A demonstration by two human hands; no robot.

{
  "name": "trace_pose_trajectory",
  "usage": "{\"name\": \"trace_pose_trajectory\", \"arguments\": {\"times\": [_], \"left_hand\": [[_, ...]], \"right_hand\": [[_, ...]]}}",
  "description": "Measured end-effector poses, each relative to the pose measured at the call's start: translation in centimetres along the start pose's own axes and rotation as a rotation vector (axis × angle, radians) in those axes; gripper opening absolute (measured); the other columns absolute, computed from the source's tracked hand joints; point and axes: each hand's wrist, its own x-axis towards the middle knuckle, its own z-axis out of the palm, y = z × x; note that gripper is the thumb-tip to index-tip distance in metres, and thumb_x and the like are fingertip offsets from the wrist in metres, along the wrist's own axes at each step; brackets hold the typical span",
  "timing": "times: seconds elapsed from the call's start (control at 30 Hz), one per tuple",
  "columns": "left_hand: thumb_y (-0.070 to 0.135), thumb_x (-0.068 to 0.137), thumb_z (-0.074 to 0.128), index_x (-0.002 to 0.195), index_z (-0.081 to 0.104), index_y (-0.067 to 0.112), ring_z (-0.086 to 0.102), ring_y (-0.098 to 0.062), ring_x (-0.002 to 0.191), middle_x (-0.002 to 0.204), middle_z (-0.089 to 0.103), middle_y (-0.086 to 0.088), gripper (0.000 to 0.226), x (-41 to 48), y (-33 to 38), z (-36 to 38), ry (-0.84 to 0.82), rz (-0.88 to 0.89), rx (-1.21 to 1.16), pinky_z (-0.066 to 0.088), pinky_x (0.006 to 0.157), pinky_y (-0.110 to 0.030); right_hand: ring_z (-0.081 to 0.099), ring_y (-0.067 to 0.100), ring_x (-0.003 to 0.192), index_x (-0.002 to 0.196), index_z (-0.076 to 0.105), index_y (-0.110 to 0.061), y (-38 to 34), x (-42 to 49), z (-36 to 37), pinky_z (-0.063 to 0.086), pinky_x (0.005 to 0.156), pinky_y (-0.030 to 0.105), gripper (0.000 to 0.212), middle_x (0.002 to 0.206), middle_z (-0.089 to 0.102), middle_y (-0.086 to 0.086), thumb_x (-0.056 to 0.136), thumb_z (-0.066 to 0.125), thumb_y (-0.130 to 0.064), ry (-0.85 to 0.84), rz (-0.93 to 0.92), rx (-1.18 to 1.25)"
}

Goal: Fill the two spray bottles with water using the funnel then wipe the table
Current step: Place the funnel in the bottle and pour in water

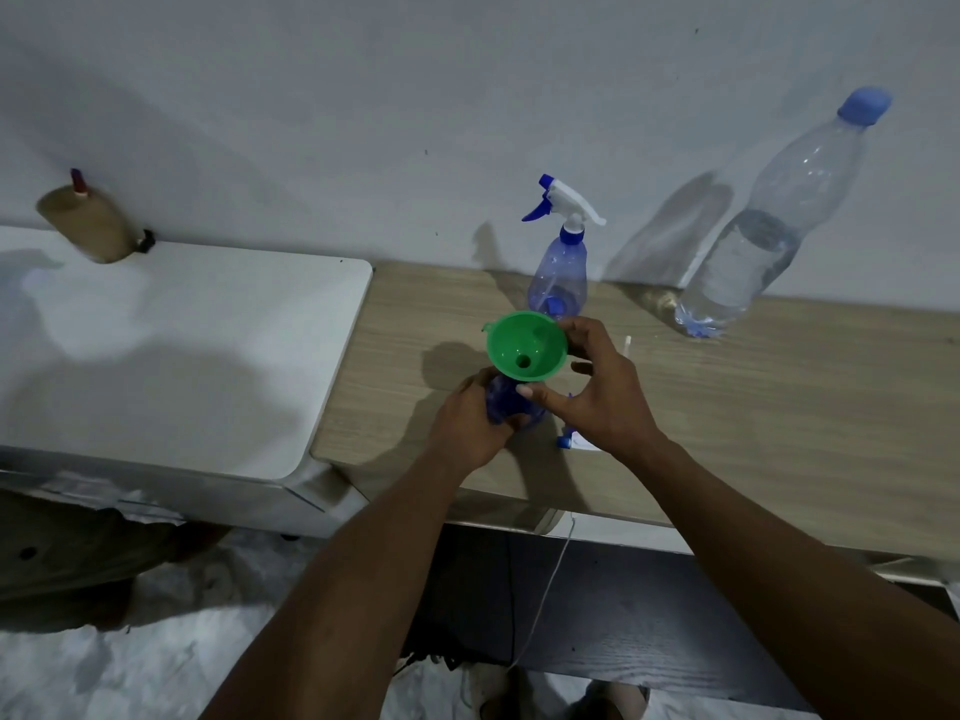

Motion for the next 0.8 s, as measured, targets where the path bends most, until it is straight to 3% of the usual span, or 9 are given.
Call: {"name": "trace_pose_trajectory", "arguments": {"times": [0.17,0.27,0.33,0.4,0.53,0.63,0.73,0.8], "left_hand": [[0.030,0.075,0.082,0.133,0.050,0.024,0.064,-0.023,0.105,0.121,0.067,-0.002,0.067,0.0,0.0,0.1,0.001,0.011,0.007,0.052,0.086,-0.034],[0.044,0.070,0.083,0.140,0.043,0.026,0.061,-0.024,0.113,0.134,0.058,-0.002,0.083,-0.3,-0.4,0.1,0.045,-0.056,-0.003,0.053,0.093,-0.040],[0.052,0.074,0.079,0.142,0.042,0.021,0.057,-0.020,0.113,0.140,0.049,-0.004,0.084,-1.3,-0.5,0.1,0.124,-0.093,0.049,0.052,0.089,-0.037],[0.046,0.083,0.074,0.133,0.049,0.015,0.052,-0.010,0.098,0.131,0.050,-0.005,0.063,-3.7,-0.2,0.6,0.203,-0.067,0.119,0.045,0.076,-0.028],[0.038,0.090,0.065,0.108,0.056,0.024,0.052,-0.006,0.083,0.103,0.055,0.007,0.025,-8.4,1.6,3.0,0.153,0.026,0.198,0.038,0.070,-0.022],[0.041,0.089,0.063,0.097,0.059,0.024,0.057,-0.010,0.080,0.092,0.061,0.008,0.019,-8.5,5.8,6.2,-0.022,0.140,0.147,0.040,0.068,-0.025],[0.046,0.083,0.069,0.091,0.061,0.024,0.062,-0.012,0.079,0.087,0.064,0.008,0.025,-5.3,12.1,9.5,0.008,0.244,0.043,0.047,0.068,-0.026],[0.049,0.080,0.073,0.101,0.061,0.025,0.061,-0.012,0.091,0.099,0.064,0.007,0.034,-1.4,16.7,11.0,0.023,0.245,0.002,0.044,0.074,-0.024]], "right_hand": [[0.055,0.005,0.120,0.138,0.037,-0.026,0.2,-0.2,-0.5,0.050,0.099,0.033,0.099,0.134,0.054,-0.013,0.059,0.091,-0.051,-0.042,0.024,0.002],[0.054,0.007,0.121,0.141,0.032,-0.031,0.6,-0.9,-1.1,0.046,0.095,0.025,0.102,0.137,0.053,-0.008,0.060,0.084,-0.064,0.000,0.065,0.004],[0.055,0.007,0.115,0.140,0.036,-0.027,1.3,-1.6,-1.8,0.047,0.090,0.024,0.090,0.132,0.054,-0.005,0.069,0.074,-0.068,0.071,0.077,-0.017],[0.059,0.008,0.102,0.131,0.046,-0.022,2.2,-2.5,-3.1,0.052,0.081,0.028,0.070,0.116,0.059,-0.004,0.080,0.065,-0.065,0.147,0.075,-0.054],[0.062,0.006,0.068,0.095,0.060,-0.023,4.5,-3.0,-6.8,0.055,0.065,0.042,0.017,0.074,0.064,-0.008,0.091,0.067,-0.037,0.226,0.103,-0.200],[0.061,0.014,0.060,0.088,0.062,-0.021,5.2,-1.1,-10.7,0.053,0.063,0.043,0.008,0.063,0.063,-0.005,0.090,0.067,-0.026,0.332,0.081,-0.286],[0.062,0.018,0.061,0.089,0.061,-0.021,4.2,2.6,-15.9,0.053,0.065,0.041,0.006,0.064,0.064,-0.004,0.090,0.066,-0.025,0.465,0.014,-0.300],[0.062,0.017,0.063,0.094,0.060,-0.019,3.4,5.6,-19.8,0.053,0.067,0.039,0.010,0.070,0.064,-0.003,0.090,0.065,-0.027,0.548,-0.058,-0.306]]}}
